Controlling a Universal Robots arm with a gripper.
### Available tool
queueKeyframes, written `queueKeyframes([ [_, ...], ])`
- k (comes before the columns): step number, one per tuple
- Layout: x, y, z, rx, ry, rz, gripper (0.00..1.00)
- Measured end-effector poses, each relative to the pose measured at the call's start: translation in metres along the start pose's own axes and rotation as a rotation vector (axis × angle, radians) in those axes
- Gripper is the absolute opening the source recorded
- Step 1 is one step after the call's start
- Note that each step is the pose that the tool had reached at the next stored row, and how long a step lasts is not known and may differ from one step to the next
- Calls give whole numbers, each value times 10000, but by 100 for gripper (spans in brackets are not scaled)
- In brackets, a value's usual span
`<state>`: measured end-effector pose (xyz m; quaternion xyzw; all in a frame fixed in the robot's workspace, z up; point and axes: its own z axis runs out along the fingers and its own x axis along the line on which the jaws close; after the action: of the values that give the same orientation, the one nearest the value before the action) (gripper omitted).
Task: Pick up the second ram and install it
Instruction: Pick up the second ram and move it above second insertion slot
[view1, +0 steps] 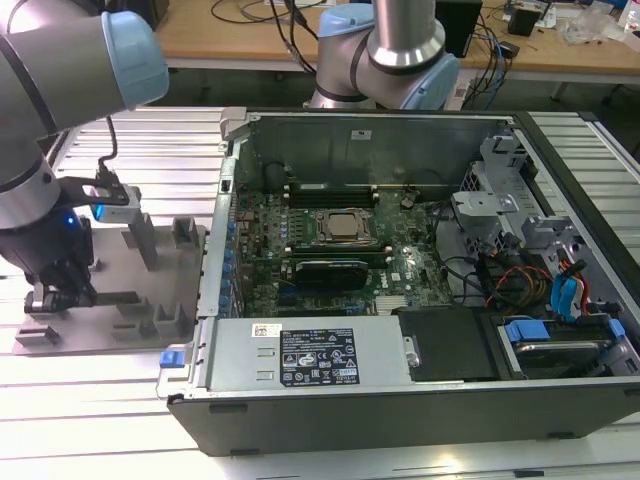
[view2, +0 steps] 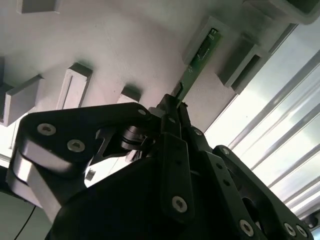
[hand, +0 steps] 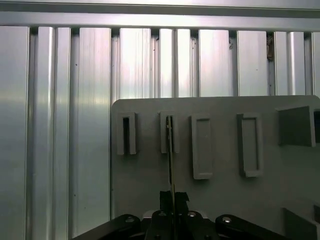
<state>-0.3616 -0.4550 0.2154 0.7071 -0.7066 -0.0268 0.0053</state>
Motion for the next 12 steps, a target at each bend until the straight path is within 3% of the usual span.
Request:
queueKeyframes([
  [6, -6, 8, -183, 0, 0, -1, 11],
  [12, -9, 14, -318, -1, 1, 0, 11],
])
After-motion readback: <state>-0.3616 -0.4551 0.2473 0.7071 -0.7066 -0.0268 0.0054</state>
